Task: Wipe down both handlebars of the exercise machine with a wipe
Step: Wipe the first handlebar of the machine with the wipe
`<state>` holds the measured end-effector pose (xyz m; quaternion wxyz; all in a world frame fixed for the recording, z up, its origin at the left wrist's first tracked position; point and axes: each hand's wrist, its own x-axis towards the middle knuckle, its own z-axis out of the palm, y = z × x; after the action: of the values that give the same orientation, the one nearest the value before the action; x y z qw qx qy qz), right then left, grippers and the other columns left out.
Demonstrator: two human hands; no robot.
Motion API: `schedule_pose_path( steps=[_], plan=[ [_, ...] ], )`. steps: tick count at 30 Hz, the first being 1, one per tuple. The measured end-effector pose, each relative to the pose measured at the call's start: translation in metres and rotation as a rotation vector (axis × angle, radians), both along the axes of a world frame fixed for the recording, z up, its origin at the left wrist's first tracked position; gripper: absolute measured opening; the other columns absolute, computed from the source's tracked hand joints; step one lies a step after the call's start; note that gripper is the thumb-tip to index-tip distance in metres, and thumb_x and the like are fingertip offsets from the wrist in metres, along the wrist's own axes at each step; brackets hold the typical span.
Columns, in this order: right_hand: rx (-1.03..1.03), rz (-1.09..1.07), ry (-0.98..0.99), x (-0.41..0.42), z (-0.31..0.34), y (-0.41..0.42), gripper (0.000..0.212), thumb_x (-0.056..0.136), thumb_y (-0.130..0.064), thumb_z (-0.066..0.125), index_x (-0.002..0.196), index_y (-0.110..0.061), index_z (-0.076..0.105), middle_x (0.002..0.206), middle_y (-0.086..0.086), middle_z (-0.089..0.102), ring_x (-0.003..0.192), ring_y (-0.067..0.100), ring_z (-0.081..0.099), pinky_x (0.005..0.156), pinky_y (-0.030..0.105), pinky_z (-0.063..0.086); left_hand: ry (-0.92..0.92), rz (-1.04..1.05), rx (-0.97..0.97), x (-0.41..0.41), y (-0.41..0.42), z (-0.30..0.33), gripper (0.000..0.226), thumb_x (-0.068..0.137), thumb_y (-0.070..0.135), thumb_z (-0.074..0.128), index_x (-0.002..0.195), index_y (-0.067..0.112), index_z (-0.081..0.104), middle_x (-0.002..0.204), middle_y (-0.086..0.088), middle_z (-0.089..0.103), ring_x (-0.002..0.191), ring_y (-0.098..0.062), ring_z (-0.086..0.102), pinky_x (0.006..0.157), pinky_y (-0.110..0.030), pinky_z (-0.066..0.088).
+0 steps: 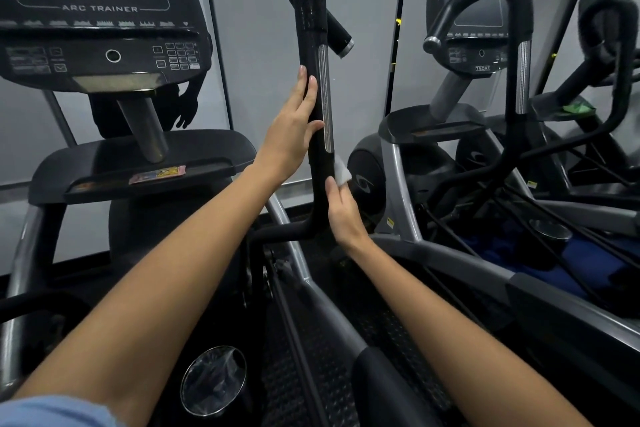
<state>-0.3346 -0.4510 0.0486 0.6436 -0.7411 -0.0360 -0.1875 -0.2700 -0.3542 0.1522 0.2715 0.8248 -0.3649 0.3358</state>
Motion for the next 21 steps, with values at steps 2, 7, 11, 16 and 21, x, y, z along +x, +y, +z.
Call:
schedule_pose_path(
  steps=[2,7,11,16,21],
  plan=[
    [-0.004,0.010,0.048,-0.008,-0.013,0.000,0.044,0.101,-0.036,0.030,0.136,-0.009,0.038,0.129,0.002,0.049,0.126,0.014,0.042,0.101,0.023,0.031,0.002,-0.009,-0.008,0.000,0.000,0.000,0.065,0.094,0.008,0.051,0.147,0.004,0.014,0.157,-0.007,0.001,0.142,-0.020,0.018,0.110,-0.027,0.023],
    [-0.070,-0.020,-0.056,0.001,0.006,0.000,0.044,0.101,-0.033,0.030,0.141,-0.014,0.031,0.138,0.003,0.043,0.127,0.010,0.038,0.111,0.029,0.028,-0.002,-0.009,-0.004,0.000,0.000,0.000,0.065,0.093,0.008,0.051,0.146,0.004,0.014,0.157,-0.008,0.002,0.142,-0.022,0.019,0.110,-0.028,0.025],
    [-0.325,-0.062,-0.133,-0.001,-0.014,0.005,0.065,0.099,-0.040,0.031,0.149,-0.019,-0.005,0.158,-0.001,0.000,0.144,0.006,0.000,0.115,0.022,0.005,-0.003,-0.007,0.002,0.001,0.000,0.000,0.066,0.093,0.009,0.052,0.146,0.004,0.014,0.157,-0.008,0.002,0.142,-0.021,0.019,0.110,-0.027,0.024],
    [-0.786,-0.186,-0.273,-0.013,-0.061,-0.002,0.068,0.098,-0.045,0.022,0.147,-0.013,-0.013,0.153,-0.003,-0.025,0.143,0.006,-0.013,0.114,0.021,0.021,0.001,-0.015,-0.002,0.001,0.000,0.000,0.065,0.093,0.008,0.052,0.146,0.003,0.015,0.157,-0.009,0.003,0.142,-0.023,0.020,0.110,-0.030,0.026],
    [-1.002,-0.393,-0.467,0.006,-0.055,-0.002,0.060,0.098,-0.025,0.039,0.144,0.004,0.014,0.154,0.021,0.011,0.144,0.029,0.006,0.112,0.047,0.030,-0.007,-0.012,-0.003,0.002,0.000,0.000,0.066,0.093,0.008,0.052,0.146,0.003,0.014,0.157,-0.008,0.002,0.142,-0.021,0.018,0.109,-0.026,0.024]
  ],
)
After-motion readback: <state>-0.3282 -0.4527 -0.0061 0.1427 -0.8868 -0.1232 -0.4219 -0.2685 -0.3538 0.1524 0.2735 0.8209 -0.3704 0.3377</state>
